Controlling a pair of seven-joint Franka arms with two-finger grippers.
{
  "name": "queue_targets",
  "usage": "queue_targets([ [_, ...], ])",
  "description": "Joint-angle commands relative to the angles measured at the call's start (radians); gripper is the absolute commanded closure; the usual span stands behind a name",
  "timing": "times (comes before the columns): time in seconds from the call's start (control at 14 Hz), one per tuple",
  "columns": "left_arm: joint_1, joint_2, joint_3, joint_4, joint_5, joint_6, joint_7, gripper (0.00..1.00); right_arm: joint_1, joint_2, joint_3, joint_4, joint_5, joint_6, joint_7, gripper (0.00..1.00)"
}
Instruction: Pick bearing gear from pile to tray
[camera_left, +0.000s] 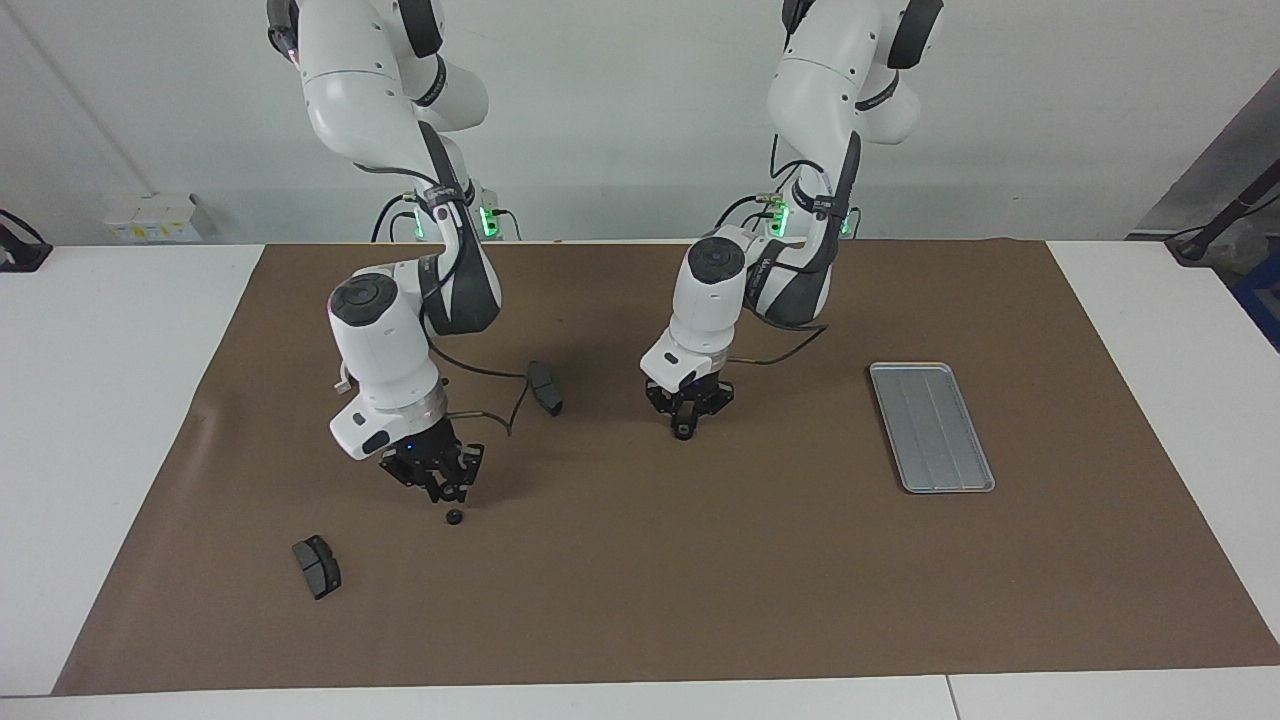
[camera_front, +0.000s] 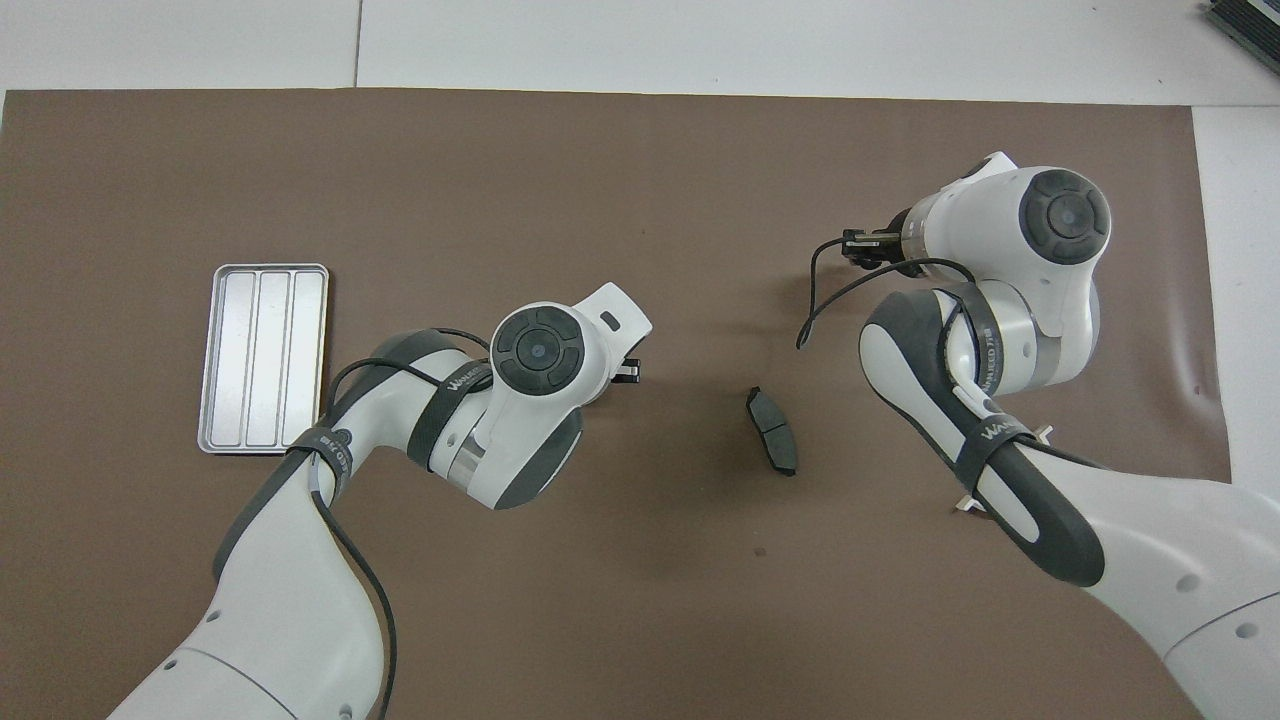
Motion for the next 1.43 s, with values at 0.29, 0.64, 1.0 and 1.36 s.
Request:
queue_targets([
  [0.29,0.044,0.01,0.009,0.074,0.018,-0.045,0.016,1.0,0.1,0.013,0.001,0.035,0.014,0.005,0.158,1.0],
  [0.64,0.185,-0.019,0.008,0.151,0.014,-0.172,0.1,1.0,0.252,0.073,-0.003,0.145,0.004,-0.061,0.367,1.0],
  [1.0,0.397,-0.078,0.006,0.094,0.005,-0.26,0.46,1.0,0.381,0.188,-0.003,0.303,-0.053,-0.134,0.553,1.0],
  [1.36,0.588,-0.116,0.005,-0.002,0.005,-0.257,0.817,1.0,0.464,0.231,-0.002,0.351,-0.075,-0.171,0.628,1.0],
])
